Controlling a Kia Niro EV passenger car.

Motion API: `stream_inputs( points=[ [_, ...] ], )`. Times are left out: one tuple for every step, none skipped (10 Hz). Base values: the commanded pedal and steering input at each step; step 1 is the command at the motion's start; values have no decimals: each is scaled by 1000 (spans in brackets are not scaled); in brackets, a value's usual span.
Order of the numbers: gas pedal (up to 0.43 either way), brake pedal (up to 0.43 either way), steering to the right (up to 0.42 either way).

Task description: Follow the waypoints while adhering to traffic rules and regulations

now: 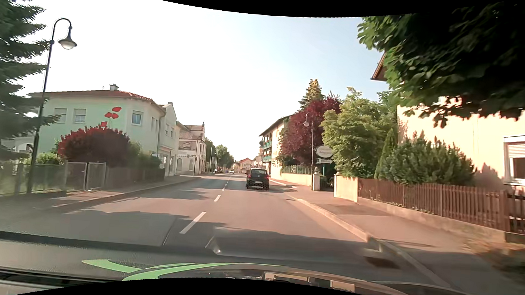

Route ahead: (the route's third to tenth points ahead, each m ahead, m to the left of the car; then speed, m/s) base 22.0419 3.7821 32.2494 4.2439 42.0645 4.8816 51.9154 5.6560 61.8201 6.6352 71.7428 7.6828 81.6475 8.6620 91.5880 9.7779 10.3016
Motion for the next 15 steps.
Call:
stream_inputs(
  points=[
    [79, 0, -28],
    [79, 0, -28],
    [79, 0, -28],
    [79, 0, -28],
    [79, 0, -28],
    [79, 0, -28],
    [79, 0, -28],
    [79, 0, -28],
    [79, 0, -28],
    [67, 0, -28],
    [67, 0, -27],
    [67, 0, -25],
    [67, 0, -23],
    [67, 0, -19],
    [67, 0, -16]
  ],
)
